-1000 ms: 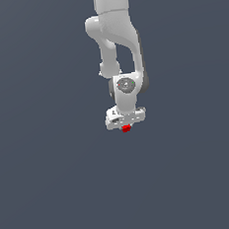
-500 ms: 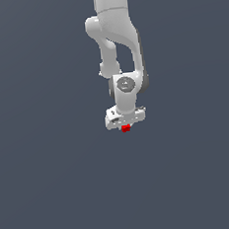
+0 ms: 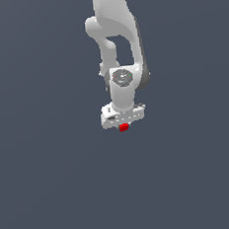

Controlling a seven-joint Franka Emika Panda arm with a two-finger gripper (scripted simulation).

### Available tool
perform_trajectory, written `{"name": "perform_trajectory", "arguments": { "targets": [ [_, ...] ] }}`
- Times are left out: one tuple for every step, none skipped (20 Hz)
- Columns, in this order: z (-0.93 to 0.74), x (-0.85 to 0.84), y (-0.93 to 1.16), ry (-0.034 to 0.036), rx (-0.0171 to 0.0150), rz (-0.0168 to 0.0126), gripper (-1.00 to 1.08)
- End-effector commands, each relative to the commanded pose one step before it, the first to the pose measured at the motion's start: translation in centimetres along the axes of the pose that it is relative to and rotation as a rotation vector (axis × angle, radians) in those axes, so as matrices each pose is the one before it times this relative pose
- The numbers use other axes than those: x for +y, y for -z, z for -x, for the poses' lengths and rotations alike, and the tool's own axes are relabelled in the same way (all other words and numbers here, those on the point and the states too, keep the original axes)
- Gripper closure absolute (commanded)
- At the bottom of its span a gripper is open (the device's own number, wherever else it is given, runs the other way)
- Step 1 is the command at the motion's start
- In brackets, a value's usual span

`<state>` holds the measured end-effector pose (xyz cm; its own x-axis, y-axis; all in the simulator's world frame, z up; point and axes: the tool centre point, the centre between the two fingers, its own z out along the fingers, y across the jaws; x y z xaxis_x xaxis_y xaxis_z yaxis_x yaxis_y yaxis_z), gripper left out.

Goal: Pick up the red cube and move it to a goal position.

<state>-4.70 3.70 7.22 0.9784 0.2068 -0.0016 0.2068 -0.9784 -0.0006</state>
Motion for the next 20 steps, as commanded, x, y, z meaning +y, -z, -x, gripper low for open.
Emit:
{"name": "perform_trajectory", "arguments": {
  "targets": [
    [-0.798,0.754,1.95,-0.00009,0.00113,0.00007,1.08],
    [-0.353,0.325,0.846,0.00015,0.00016,-0.00044,1.08],
    [-0.368,0.342,0.872,0.0,0.0,0.0,1.08],
    [-0.38,0.352,0.897,0.0,0.0,0.0,1.08],
    [-0.392,0.361,0.918,0.0,0.0,0.0,1.08],
    [-0.4,0.366,0.931,0.0,0.0,0.0,1.08],
    [-0.402,0.366,0.928,0.0,0.0,0.0,1.08],
    [-0.403,0.365,0.924,0.0,0.0,0.0,1.08],
    [-0.404,0.364,0.92,0.0,0.0,0.0,1.08],
    [-0.406,0.364,0.915,0.0,0.0,0.0,1.08],
    [-0.407,0.363,0.91,0.0,0.0,0.0,1.08],
    [-0.409,0.362,0.904,0.0,0.0,0.0,1.08],
    [-0.41,0.36,0.897,0.0,0.0,0.0,1.08],
    [-0.401,0.35,0.869,0.0,0.0,0.0,1.08],
    [-0.389,0.336,0.831,0.0,0.0,0.0,1.08],
    [-0.37,0.318,0.783,0.0,0.0,0.0,1.08],
    [-0.35,0.298,0.731,0.0,0.0,0.0,1.08],
    [-0.33,0.278,0.68,0.0,0.0,0.0,1.08],
    [-0.3,0.254,0.656,-0.00006,0.00034,0.00035,1.08],
    [-0.288,0.239,0.579,0.0,0.0,0.0,1.08]
  ]
}}
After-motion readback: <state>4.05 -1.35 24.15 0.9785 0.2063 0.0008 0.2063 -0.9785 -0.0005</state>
